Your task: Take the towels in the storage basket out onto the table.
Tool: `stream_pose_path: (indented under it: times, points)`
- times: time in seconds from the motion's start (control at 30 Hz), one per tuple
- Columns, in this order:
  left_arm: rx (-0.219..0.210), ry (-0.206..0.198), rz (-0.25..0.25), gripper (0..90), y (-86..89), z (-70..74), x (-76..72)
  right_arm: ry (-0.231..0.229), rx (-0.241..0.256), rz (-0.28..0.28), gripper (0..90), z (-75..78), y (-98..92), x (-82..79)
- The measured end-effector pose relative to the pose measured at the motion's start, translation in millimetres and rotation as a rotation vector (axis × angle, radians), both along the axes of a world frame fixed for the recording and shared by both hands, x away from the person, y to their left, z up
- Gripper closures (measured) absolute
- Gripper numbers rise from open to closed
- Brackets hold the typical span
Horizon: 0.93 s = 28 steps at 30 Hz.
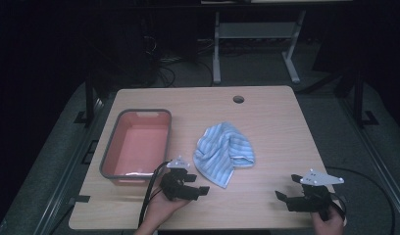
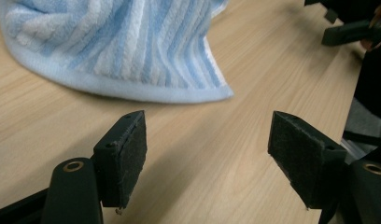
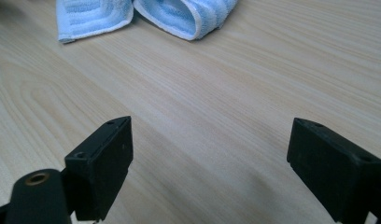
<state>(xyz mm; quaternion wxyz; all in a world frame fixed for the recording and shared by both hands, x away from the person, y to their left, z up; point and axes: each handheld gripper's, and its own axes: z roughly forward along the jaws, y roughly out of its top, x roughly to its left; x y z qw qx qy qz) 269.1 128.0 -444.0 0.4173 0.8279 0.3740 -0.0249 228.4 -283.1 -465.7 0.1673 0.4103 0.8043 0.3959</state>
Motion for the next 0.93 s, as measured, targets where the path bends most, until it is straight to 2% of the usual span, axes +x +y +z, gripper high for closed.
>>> stream_pose_path:
  times: [0.17,0.43,0.63,0.73,0.93]
  points:
    - [0.006,-0.003,0.002,28.3,3.8,0.3,-5.2,-0.003,-0.006,0.002,13.8,0.0,0.8,-0.4]
    - [0.023,-0.035,0.017,28.3,8.3,-1.9,-15.8,-0.002,-0.001,0.008,13.7,0.5,2.4,-1.6]
    - [0.013,-0.051,0.026,28.2,10.7,-2.3,-24.8,-0.012,0.004,0.015,13.7,1.8,2.4,-3.6]
    - [0.031,-0.062,0.020,28.0,10.4,-2.3,-28.9,-0.009,0.006,0.018,13.8,2.2,2.5,-5.9]
    - [0.038,-0.089,0.001,27.3,8.7,-2.2,-31.4,-0.006,0.011,0.019,13.7,1.5,1.8,-7.8]
